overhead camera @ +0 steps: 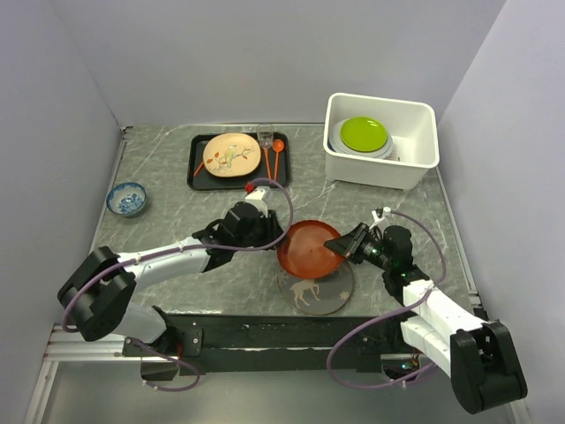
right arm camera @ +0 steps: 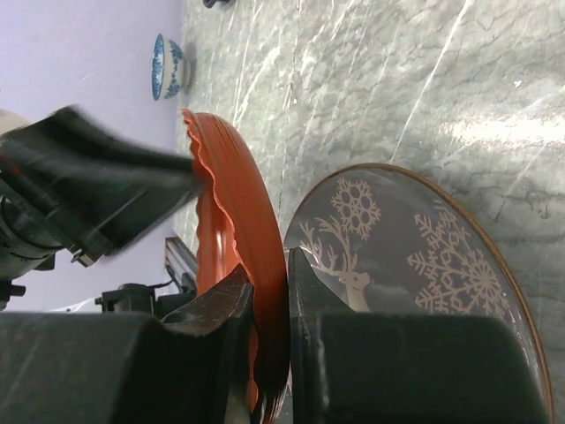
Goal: Place the plates into the plastic bin on the countertop
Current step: Pick up the plate from the corner of the board, then place the plate in the plastic bin.
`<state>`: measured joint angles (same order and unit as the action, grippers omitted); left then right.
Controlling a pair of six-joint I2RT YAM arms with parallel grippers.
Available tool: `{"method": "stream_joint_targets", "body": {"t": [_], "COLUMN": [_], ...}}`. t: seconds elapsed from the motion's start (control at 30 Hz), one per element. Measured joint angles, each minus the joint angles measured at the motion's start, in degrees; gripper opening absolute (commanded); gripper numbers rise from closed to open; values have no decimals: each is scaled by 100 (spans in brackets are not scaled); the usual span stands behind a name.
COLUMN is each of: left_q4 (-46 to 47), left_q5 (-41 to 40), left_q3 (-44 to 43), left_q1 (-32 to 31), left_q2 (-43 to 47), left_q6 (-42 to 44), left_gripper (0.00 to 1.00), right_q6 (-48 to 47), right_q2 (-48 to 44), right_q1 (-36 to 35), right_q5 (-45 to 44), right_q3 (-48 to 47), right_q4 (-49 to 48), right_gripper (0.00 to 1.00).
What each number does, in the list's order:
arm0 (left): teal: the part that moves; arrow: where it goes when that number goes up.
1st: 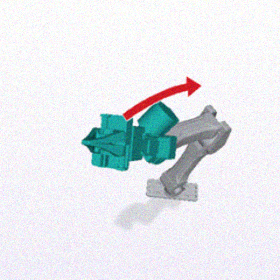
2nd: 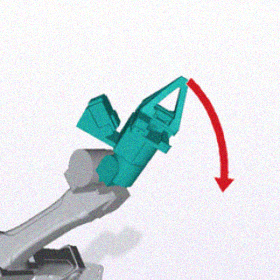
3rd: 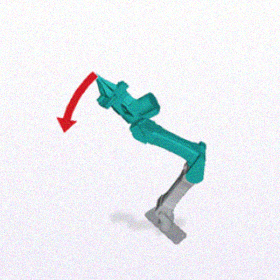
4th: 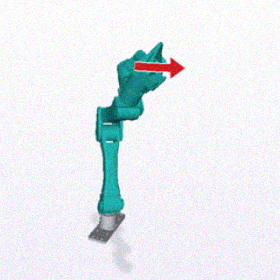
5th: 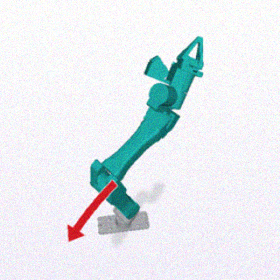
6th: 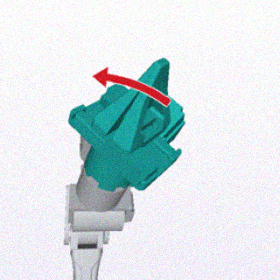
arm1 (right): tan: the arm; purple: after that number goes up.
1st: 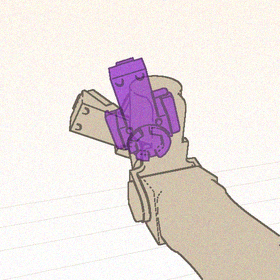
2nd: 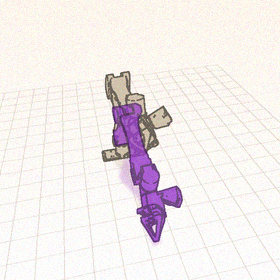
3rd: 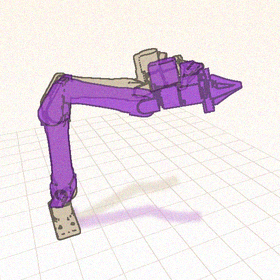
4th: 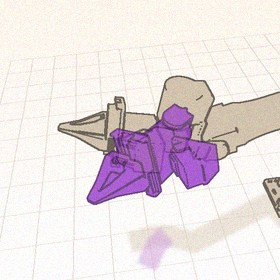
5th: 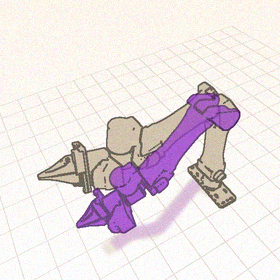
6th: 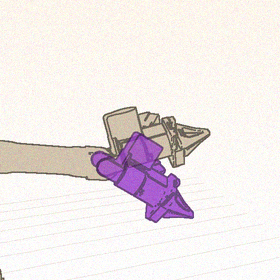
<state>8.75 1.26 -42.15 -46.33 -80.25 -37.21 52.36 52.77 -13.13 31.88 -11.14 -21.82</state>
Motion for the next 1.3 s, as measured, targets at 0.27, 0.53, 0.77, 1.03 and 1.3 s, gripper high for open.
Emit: {"method": "stream_joint_targets", "body": {"t": [0.27, 0.53, 0.77, 1.03, 1.3], "left_q4": [-26, -306, -256, -234, -232], "left_q5": [4, -315, -590, -662, -669], "left_q3": [0, 0, 223, 330, 330], "left_q1": [-17, -17, -9, 24, 68], "left_q2": [17, 463, 1246, 1462, 1462], "left_q6": [-94, -39, 166, 319, 385], "left_gripper": [99, 99, 99, 99, 99], "right_q6": [-61, -144, -229, -251, -302], "right_q2": [-138, 275, 977, 1419, 1550], "right_q1": [-9, -13, -13, -13, 70], "right_q5": [-195, -273, -323, -409, -450], "right_q3": [35, -33, -411, -1237, -1869], "right_q4": [138, 138, 116, 55, 175], "right_gripper": [0, 0, 0, 0, 0]}}
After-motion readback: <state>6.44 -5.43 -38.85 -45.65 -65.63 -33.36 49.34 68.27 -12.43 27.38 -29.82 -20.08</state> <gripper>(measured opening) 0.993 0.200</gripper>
